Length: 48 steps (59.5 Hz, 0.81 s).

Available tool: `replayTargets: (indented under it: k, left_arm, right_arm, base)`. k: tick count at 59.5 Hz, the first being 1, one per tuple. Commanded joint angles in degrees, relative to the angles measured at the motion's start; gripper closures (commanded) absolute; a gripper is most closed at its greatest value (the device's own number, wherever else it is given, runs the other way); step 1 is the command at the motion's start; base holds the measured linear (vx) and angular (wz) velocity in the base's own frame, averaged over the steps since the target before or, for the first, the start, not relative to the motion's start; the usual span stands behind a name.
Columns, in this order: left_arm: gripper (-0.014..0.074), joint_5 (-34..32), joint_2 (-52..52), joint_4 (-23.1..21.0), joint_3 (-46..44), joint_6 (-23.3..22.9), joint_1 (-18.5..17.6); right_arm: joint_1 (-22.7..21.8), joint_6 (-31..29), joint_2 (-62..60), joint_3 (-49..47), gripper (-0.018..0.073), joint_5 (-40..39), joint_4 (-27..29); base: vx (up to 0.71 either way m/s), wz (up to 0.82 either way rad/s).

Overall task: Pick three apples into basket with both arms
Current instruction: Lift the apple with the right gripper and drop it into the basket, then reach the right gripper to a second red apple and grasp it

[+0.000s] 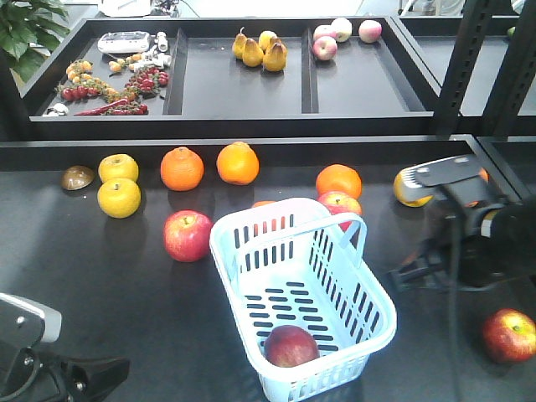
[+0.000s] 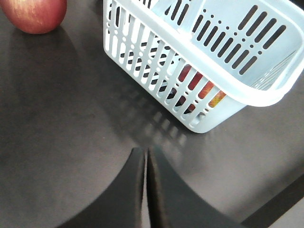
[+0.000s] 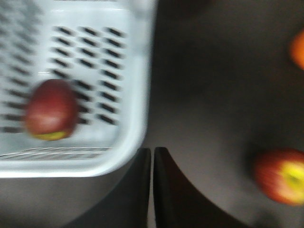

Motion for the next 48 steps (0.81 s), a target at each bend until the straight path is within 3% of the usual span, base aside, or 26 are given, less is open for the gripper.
replayTargets:
  k: [1,5,12,21,26,31,38,44,48]
  left_arm:
    - [0.0603,-2.49,-0.48,-0.77,-0.94,-0.74,-0.28]
    - [0.0603,-2.42,-0.48,-0.77,-0.94,-0.73,-0.28]
    - [0.0603,-2.31,-0.48,-0.77,-0.94,-0.73,-0.28]
    - [0.0603,-2.15,-0.48,-1.64,-0.94,-0.73,-0.28]
    - [0.0603,-2.15,-0.48,-1.64,-0.94,-0.73,-0.28]
    - [0.0603,-2.15,-0.48,-1.64,-0.94,-0.73,-0.28]
    - [0.0603,-2.15,-0.48,-1.64,-0.94,-0.73,-0.28]
    - [0.0603,-2.1,-0.48,-1.65,-0.94,-0.73,-0.28]
    - [0.0603,-2.1,-0.48,-1.65,-0.94,-0.73,-0.28]
  right_arm:
    - [-0.8,11.95,-1.96,-1.74,0.0567,-0.01,-14.44]
    - [-3.19,14.11,-1.87,-1.74,0.0566,0.8,-16.96]
    - [-11.36,12.52,-1.47,-1.74,0.0561,0.12,-14.98]
    - [-24.28,2.38,1.72,-2.23,0.0488,-0.53,-5.31]
    - [-30.27,-5.32,5.75,-3.47,0.0359,0.98,1.95]
    - [-33.3,-10.26,9.97,-4.5,0.0199,1.83,5.62]
    - [-34.42,-10.46,15.06,-5.82,-0.0048,1.54,5.98]
    - [-34.42,-10.25,18.68,-6.99,-0.0167,0.56,5.85]
    - [-34.42,-10.18,20.71,-8.2,-0.0168,-0.09,5.75]
  base:
    - [0.0,0.0]
    - [0.0,0.0]
    - [0.0,0.0]
    - [0.0,0.0]
    - [0.0,0.0]
    - [0.0,0.0]
    - [0.0,0.0]
    - [0.0,0.0]
    - [0.0,0.0]
